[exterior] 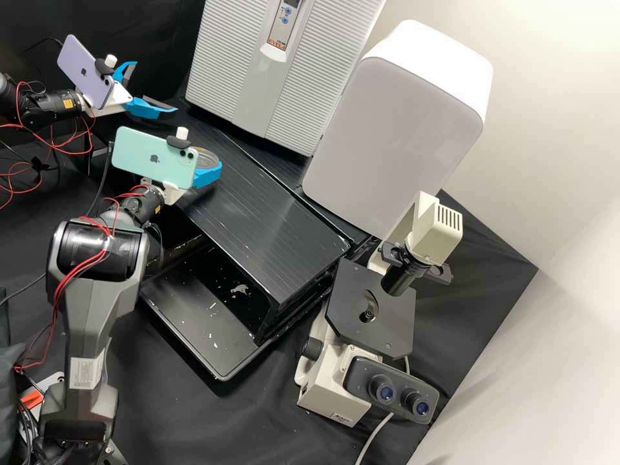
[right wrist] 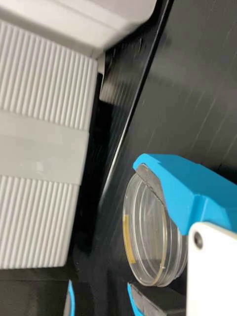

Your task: Slide the petri dish to the left

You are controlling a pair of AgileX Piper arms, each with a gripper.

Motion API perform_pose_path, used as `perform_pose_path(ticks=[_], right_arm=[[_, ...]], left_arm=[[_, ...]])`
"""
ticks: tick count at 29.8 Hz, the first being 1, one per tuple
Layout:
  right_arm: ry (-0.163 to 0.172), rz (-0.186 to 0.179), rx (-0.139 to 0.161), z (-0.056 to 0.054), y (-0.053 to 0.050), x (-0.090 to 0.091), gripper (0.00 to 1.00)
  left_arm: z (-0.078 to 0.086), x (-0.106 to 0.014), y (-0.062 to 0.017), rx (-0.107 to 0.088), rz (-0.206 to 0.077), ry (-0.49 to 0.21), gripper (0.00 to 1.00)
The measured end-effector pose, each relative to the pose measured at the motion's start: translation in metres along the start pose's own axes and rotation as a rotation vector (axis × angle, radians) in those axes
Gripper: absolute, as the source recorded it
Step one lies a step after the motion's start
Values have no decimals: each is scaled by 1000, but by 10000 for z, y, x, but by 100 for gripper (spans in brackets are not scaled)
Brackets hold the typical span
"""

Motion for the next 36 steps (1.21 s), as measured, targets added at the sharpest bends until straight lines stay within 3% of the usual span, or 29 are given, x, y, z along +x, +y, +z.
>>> perform_pose_path(ticks=[3, 10, 15, 23, 29, 36], right_arm=[[-15, -5, -23, -57, -40, 83, 0], [-43, 8, -44, -161, -72, 233, 0], [-22, -10, -62, -254, -95, 286, 0], [17, -51, -66, -396, -169, 243, 0], [53, -52, -63, -501, -142, 128, 0], [56, -51, -62, -512, -133, 120, 0]], left_arm=[[0, 0, 0, 0, 0, 0, 100], [0, 0, 0, 0, 0, 0, 100], [0, 0, 0, 0, 0, 0, 100], [0, 0, 0, 0, 0, 0, 100], [0, 0, 0, 0, 0, 0, 100], [0, 0, 0, 0, 0, 0, 100]])
